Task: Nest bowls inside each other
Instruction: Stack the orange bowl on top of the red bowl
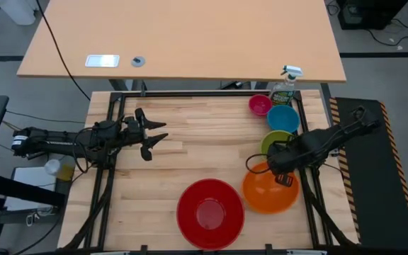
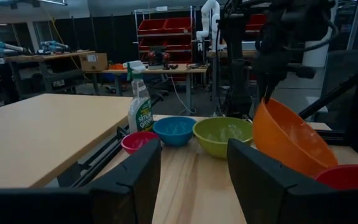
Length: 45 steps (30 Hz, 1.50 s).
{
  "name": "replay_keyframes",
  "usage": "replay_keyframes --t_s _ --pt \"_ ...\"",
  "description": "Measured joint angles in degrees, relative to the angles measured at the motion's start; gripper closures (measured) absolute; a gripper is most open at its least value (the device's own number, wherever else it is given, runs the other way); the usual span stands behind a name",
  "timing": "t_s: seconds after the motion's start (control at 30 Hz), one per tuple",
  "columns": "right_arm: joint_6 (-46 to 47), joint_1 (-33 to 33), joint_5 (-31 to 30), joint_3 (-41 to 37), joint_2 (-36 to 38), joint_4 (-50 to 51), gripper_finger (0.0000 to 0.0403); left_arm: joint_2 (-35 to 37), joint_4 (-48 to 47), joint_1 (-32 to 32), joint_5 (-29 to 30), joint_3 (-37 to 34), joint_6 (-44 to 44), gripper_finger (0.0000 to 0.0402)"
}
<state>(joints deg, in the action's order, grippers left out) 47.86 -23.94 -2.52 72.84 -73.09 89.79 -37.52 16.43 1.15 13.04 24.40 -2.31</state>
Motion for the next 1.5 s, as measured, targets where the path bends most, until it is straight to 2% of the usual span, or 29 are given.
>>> replay_keyframes --t_s 0.43,0.73,0.9,1.2,1.37,1.5 --pt "-1.47 -0.05 0.17 0.02 7.78 -1.02 0.0384 0.0 0.0 0.01 -0.02 0.0 0.01 0.0214" --pt "-2.49 0.0 -0.2 0.02 13.49 -20.75 0.0384 0.0 0.0 0.02 -0.02 0.0 0.02 0.0214" --pt "-7.04 0.26 -1.07 0.04 9.51 -32.08 0.0383 0.0 0.02 0.02 -0.02 0.0 0.02 0.0214" --pt "-16.73 2.85 2.21 0.04 -5.0 -48.94 0.0383 0.02 0.02 0.02 -0.02 0.0 0.02 0.0214" --pt "-18.56 5.59 2.76 0.03 -11.23 -50.19 0.0383 0.02 0.02 0.02 -0.02 0.0 0.02 0.0214" --pt "-19.64 8.06 5.65 0.02 -14.27 -51.46 0.0383 0.02 0.07 0.02 -0.02 0.0 -0.36 0.0214"
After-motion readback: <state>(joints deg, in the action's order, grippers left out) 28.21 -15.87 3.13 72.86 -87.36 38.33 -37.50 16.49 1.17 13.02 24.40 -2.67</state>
